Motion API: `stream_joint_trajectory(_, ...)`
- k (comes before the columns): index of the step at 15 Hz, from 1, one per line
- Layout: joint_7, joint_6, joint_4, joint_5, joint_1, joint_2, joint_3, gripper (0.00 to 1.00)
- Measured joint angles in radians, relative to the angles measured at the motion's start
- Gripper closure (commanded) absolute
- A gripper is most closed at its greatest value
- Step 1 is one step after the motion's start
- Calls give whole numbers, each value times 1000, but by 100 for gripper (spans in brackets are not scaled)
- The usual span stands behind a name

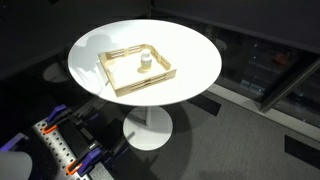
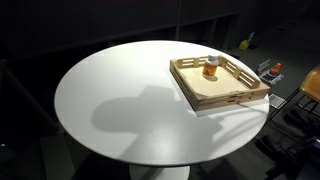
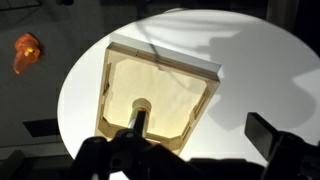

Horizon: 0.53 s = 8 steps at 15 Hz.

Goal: Remove the white cap from the white bottle and put it on the table

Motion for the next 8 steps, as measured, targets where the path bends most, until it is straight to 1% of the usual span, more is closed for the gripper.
stream_joint_trajectory(4,0,1,87,-7,-43,101,-27,0)
stream_joint_trajectory(8,-10,10,130,-7,-50,202,-97,0)
